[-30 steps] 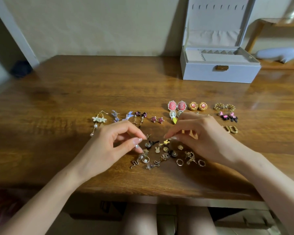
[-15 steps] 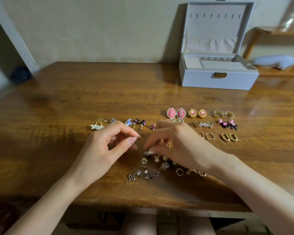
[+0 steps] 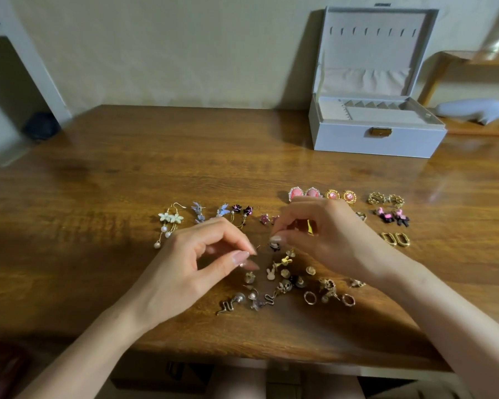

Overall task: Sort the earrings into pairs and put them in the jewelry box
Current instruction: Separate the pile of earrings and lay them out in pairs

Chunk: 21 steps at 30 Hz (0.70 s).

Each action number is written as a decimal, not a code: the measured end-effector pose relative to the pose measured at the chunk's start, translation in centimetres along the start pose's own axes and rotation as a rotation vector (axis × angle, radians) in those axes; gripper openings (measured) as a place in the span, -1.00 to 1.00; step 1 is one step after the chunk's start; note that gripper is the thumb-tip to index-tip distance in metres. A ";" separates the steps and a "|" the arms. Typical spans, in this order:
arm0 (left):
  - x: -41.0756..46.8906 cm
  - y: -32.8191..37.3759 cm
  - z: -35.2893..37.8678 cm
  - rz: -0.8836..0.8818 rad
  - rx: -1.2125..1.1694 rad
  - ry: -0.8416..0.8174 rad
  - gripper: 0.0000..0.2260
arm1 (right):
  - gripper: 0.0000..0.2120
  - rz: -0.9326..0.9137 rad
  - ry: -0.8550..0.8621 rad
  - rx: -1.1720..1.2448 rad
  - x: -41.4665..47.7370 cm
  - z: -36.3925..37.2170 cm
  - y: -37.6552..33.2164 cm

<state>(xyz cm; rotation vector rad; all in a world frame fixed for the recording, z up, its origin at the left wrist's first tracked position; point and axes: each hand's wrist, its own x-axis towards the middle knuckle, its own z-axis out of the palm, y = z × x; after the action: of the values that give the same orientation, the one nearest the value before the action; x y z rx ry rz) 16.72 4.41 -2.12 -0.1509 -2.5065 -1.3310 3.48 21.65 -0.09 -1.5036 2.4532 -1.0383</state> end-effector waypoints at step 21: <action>0.4 -0.4 0.1 -0.003 0.073 0.102 -0.86 | -0.93 0.113 -0.101 -0.133 -0.7 -1.1 0.8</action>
<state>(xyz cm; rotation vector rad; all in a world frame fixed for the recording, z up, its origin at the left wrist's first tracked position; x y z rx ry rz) 16.25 4.28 -2.36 -0.0621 -2.4659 -1.2145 2.75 22.97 0.10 -1.3952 2.5467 -0.7740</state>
